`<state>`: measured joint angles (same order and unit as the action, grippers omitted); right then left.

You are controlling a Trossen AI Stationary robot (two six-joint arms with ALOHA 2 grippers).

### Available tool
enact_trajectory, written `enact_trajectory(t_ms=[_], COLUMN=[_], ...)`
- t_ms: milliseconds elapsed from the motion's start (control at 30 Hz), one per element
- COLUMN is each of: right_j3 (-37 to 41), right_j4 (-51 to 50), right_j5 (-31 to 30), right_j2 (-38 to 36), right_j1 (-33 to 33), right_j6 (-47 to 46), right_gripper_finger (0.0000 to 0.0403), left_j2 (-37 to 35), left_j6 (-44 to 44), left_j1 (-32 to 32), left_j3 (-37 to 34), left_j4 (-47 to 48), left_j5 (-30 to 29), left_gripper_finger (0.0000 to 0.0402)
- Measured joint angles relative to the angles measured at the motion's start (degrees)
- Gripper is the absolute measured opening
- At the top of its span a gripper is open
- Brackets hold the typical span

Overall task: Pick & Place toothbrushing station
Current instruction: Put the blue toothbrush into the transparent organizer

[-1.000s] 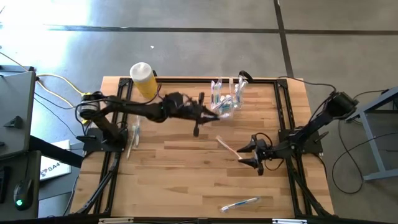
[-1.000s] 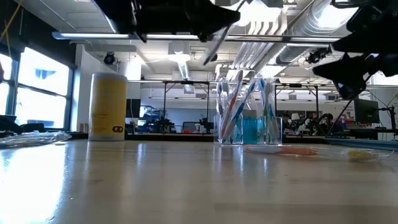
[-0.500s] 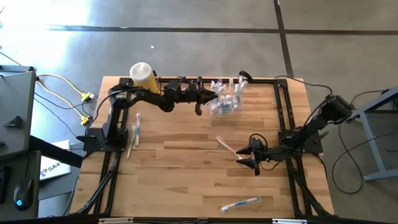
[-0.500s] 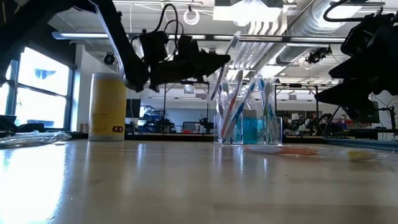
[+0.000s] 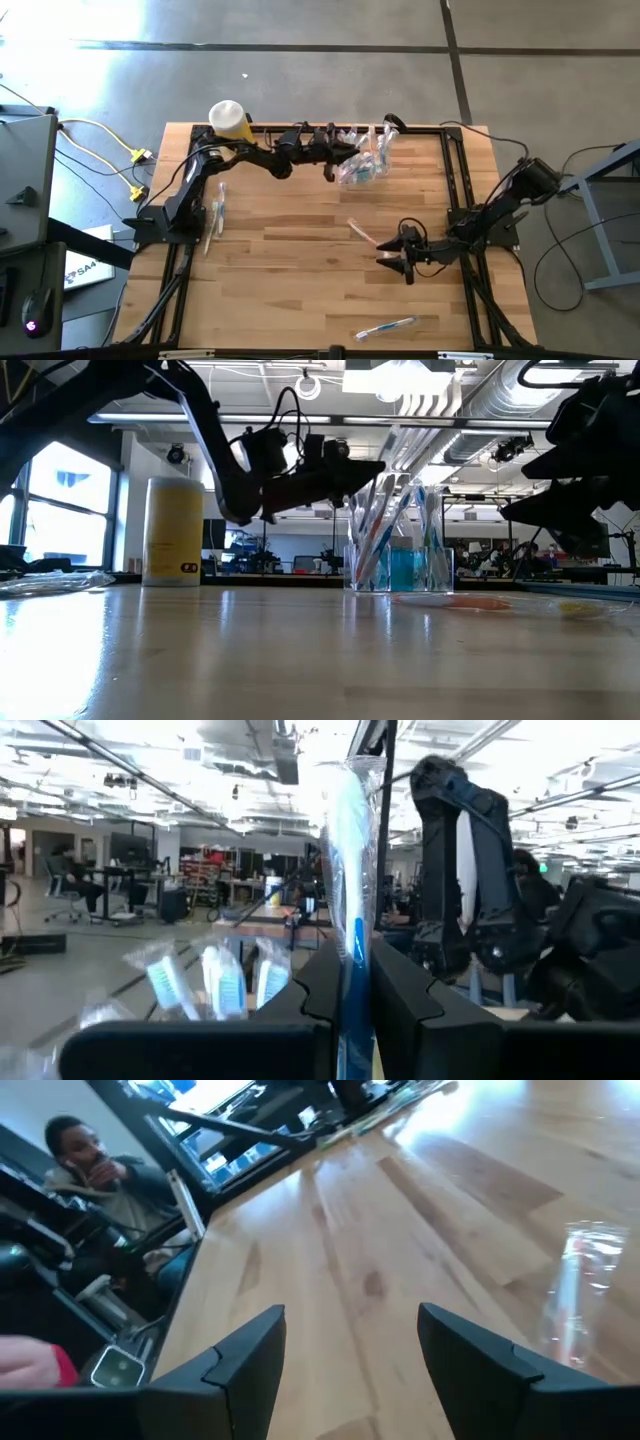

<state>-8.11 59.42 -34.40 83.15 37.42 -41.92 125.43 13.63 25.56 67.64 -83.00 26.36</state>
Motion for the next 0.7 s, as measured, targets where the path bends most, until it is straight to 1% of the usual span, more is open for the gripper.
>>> enact_trajectory(t_ms=[167,333,400,467,567,700], right_j3=[-1.78,-2.56,-2.59,-2.59,-2.59,-2.59], right_j4=[0.04,0.02,-0.07,-0.02,-0.05,0.18], right_j5=[-0.01,0.00,-0.02,-0.02,-0.32,-0.29], right_j2=[1.38,1.73,1.73,1.73,1.73,1.73], right_j1=[1.68,2.39,2.35,2.35,1.81,0.27], right_j6=[1.50,2.86,3.35,4.30,5.86,7.19], right_gripper_finger=[0.0220,0.0220,0.0220,0.0220,0.0220,0.0220], left_j2=[0.09,0.11,0.11,0.11,0.09,0.09], left_j6=[-0.88,-1.61,-1.84,-1.83,-1.71,-1.56], left_j1=[0.85,1.11,1.07,1.05,1.09,1.07], left_j3=[-0.79,-0.81,-0.81,-0.81,-0.81,-0.81], left_j4=[0.03,2.73,2.15,0.92,-0.07,3.58], left_j5=[-0.65,-2.10,-2.57,-4.26,-4.55,-4.61], left_gripper_finger=[0.0025,0.0025,0.0025,0.0025,0.0025,0.0025])
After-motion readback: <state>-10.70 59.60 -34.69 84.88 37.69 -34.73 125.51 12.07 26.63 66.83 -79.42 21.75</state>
